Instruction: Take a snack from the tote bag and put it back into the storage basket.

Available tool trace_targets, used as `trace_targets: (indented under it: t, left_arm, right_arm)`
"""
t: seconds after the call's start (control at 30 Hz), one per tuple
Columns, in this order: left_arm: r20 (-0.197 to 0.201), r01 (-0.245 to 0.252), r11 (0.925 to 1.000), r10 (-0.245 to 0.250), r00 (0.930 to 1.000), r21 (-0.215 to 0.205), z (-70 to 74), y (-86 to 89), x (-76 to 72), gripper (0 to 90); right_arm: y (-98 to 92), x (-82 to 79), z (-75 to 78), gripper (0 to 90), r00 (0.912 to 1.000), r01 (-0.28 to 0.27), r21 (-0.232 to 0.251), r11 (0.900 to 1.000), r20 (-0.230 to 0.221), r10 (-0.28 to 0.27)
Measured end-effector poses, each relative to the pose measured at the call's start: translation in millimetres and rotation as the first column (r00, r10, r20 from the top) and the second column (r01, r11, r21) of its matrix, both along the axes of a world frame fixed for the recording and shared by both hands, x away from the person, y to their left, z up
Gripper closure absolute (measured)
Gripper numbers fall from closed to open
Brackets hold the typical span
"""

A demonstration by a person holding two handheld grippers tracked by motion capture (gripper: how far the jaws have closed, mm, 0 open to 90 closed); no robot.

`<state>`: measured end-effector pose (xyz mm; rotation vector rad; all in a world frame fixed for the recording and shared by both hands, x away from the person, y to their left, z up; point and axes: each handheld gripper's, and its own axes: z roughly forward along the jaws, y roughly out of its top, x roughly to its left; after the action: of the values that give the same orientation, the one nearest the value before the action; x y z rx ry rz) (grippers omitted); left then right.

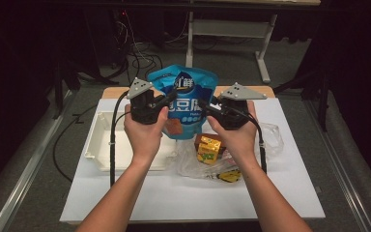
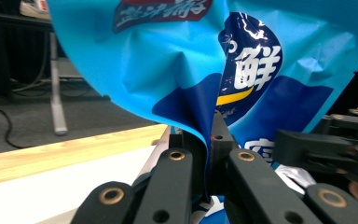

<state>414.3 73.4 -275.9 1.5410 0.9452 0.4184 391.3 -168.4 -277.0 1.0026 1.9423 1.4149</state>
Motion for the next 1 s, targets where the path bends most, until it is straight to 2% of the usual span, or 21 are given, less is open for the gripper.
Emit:
trace_targets:
  t: [0.03, 0.2, 0.37, 0.6, 0.73, 0.8, 0.9, 1.0]
  left_arm:
    - [-0.001, -0.005, 1.0000, 0.005, 1.0000, -0.007, -0.3, 2.3, 0.7, 89.7]
    - [-0.002, -0.007, 0.9996, 0.007, 1.0000, -0.026, -0.8, 16.1, 3.4, 89.7]
    - [0.006, -0.015, 0.9992, 0.015, 0.9999, -0.037, 0.5, 27.1, 4.1, 89.7]
    - [0.005, -0.033, 0.9976, 0.033, 0.9994, -0.061, 1.7, 43.6, 6.3, 89.6]
    - [0.001, -0.047, 0.9963, 0.047, 0.9989, -0.072, 1.1, 52.3, 7.1, 89.6]
    - [0.001, -0.054, 0.9962, 0.054, 0.9985, -0.068, 0.2, 56.6, 7.5, 89.6]
    - [-0.004, -0.065, 0.9957, 0.065, 0.9979, -0.066, -1.8, 62.5, 8.3, 89.6]
    - [-0.004, -0.072, 0.9954, 0.072, 0.9974, -0.063, -3.9, 68.7, 9.5, 89.6]
  right_arm:
    - [-2.8, -3.7, -1.1, 56.7, 0.9999, -0.011, -0.002, 1.000, 0.006, 0.011]
    - [-9.8, -10.5, -7.9, 48.7, 0.9997, -0.022, -0.013, 1.000, -0.006, 0.022]
    - [-26.9, -18.1, -21.5, 44.1, 0.9992, -0.005, -0.016, 1.000, -0.039, 0.004]
    - [-54.3, -30.5, -38.9, 40.0, 0.9978, 0.034, -0.017, 0.999, -0.056, -0.035]
    - [-72.2, -38.4, -51.2, 38.5, 0.9960, 0.058, 0.002, 0.998, -0.068, -0.058]
    - [-81.6, -42.3, -56.3, 39.2, 0.9960, 0.049, 0.029, 0.998, -0.076, -0.047]
    - [-95.6, -50.0, -62.1, 39.1, 0.9965, 0.056, 0.034, 0.998, -0.064, -0.054]
    - [-108.5, -57.1, -70.0, 38.2, 0.9947, 0.073, 0.047, 0.996, -0.075, -0.069]
